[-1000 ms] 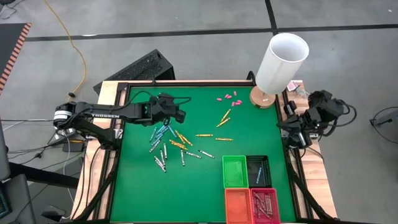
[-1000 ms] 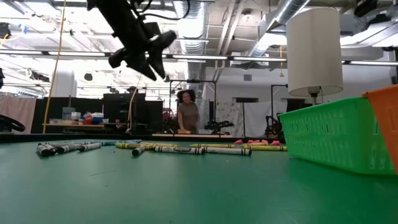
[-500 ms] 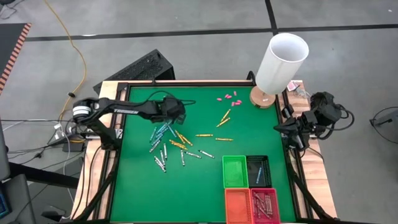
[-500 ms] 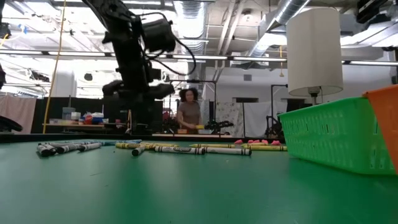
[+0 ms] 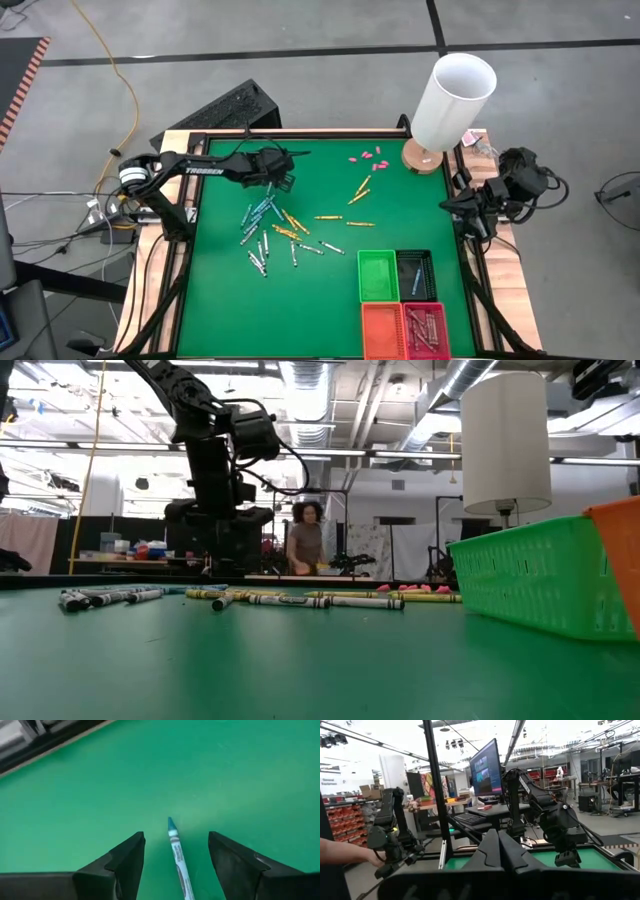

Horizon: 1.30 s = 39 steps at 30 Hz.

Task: Sort crayons
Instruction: Put the blue crayon into the black bin

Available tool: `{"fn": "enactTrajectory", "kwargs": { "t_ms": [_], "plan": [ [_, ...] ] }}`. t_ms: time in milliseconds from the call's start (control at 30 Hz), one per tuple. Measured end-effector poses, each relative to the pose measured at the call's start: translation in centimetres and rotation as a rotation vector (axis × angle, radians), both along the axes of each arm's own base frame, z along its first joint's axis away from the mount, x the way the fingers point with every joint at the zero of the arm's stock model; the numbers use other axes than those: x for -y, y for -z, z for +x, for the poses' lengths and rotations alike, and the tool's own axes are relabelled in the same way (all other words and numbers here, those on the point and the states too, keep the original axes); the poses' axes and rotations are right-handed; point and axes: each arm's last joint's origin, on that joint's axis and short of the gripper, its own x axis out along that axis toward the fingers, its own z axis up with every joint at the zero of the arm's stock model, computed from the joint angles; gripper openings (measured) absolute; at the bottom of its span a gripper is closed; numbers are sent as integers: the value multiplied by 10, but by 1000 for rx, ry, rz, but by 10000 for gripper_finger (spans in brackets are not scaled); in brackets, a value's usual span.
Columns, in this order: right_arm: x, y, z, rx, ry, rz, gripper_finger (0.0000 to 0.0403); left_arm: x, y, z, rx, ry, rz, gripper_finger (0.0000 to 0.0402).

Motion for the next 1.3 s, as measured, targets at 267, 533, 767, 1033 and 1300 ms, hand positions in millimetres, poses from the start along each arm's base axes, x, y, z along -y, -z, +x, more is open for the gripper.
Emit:
{"fn": "enactTrajectory", "kwargs": {
  "t_ms": [267, 533, 767, 1033, 1300],
  "plan": [
    [0, 1, 0, -7, 0, -10, 0, 4, 0, 4, -8, 57, 17, 210],
    [-1, 4, 1, -32, 1, -41, 0, 6, 12, 6, 112, 104, 1, 210],
    [-1, 4, 1, -33, 2, -41, 0, 11, 26, -6, 83, 61, -21, 210],
    [-1, 4, 1, -33, 1, -41, 0, 12, 28, -9, 92, 39, -24, 210],
    [-1, 6, 1, -46, 1, -55, 0, 18, -3, -13, 177, 105, 32, 210]
  ]
}}
